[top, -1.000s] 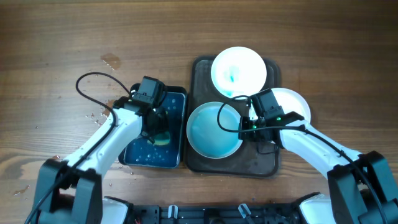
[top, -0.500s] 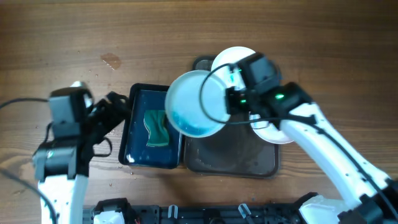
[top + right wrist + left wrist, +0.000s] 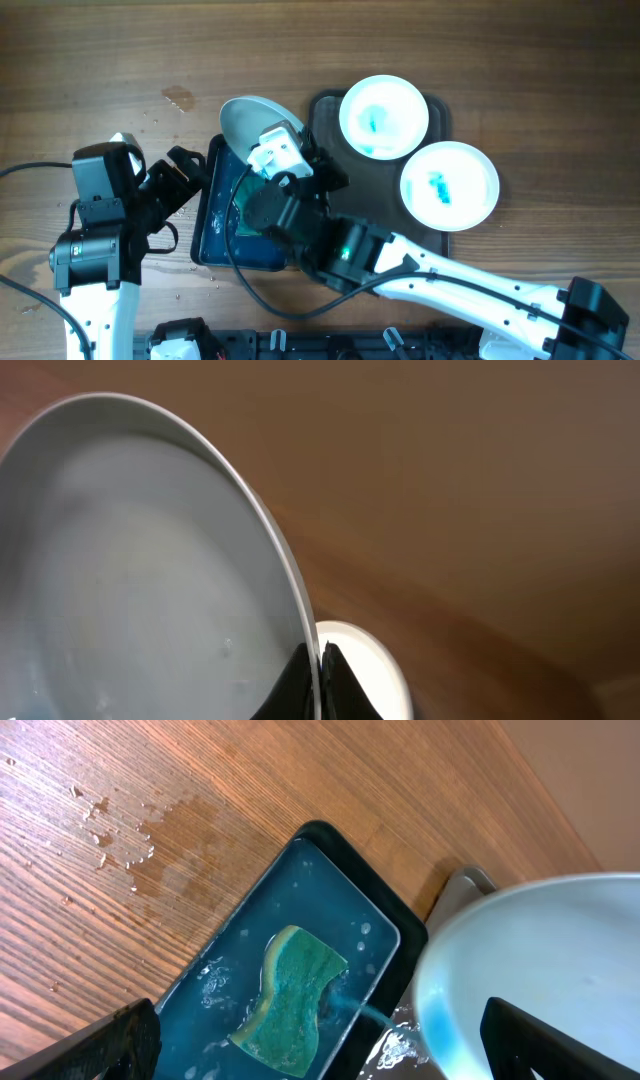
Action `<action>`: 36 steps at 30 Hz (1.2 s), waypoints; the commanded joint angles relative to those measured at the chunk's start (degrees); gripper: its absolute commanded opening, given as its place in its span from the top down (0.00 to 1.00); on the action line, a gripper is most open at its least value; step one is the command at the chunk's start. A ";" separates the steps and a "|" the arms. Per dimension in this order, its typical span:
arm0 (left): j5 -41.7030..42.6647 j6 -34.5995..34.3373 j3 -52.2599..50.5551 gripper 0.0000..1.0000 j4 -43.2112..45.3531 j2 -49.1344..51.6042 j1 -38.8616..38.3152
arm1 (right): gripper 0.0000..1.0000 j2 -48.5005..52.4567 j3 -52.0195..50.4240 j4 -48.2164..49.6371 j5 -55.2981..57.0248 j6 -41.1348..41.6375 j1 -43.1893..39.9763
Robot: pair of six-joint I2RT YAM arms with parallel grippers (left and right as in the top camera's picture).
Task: Clean dirty plates on tray and stack at the side
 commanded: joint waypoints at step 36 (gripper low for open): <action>0.90 0.31 0.87 0.00 -0.07 0.33 0.37 | 0.96 -20.52 0.37 -28.17 -87.45 38.29 -70.31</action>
